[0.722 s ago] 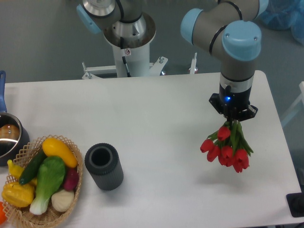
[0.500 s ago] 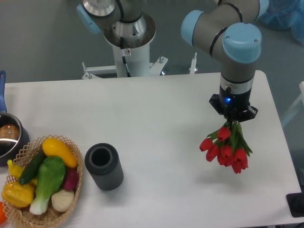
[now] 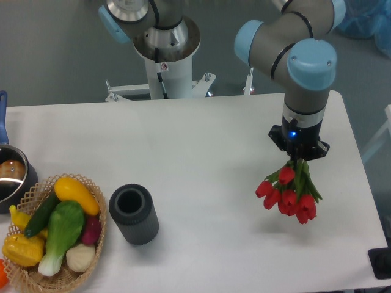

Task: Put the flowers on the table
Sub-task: 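Lower the red tulips onto the table surface, then open the gripper to release the tulips and lift away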

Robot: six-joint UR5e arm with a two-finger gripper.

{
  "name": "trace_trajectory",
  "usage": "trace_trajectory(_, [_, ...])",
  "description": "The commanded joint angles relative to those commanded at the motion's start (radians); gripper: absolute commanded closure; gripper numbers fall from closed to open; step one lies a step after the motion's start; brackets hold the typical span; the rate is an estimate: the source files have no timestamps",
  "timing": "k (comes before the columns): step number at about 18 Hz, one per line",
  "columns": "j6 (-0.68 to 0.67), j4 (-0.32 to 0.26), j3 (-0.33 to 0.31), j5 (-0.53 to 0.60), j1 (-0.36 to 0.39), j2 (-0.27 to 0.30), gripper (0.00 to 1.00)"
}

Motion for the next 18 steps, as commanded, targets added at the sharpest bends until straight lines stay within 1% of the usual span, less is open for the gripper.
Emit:
trace_trajectory(3, [0.0, 0.002, -0.002, -0.005, -0.011, -0.015, 0.65])
trace_trajectory(5, [-0.003, 0.005, -0.009, -0.008, -0.011, -0.022, 0.59])
trace_trajectory(6, [-0.002, 0.006, -0.011, -0.009, -0.011, -0.022, 0.5])
trace_trajectory(7, [0.0, 0.008, -0.012, -0.009, -0.011, -0.022, 0.3])
trace_trajectory(8, [-0.002, 0.011, -0.012, -0.009, -0.011, -0.022, 0.0])
trace_trajectory(12, [-0.006, 0.029, -0.015, -0.003, -0.008, -0.023, 0.0])
trace_trajectory(14, [-0.002, 0.037, -0.028, -0.005, 0.003, -0.019, 0.0])
trace_trajectory(18, [0.008, 0.089, -0.031, -0.012, 0.04, -0.015, 0.0])
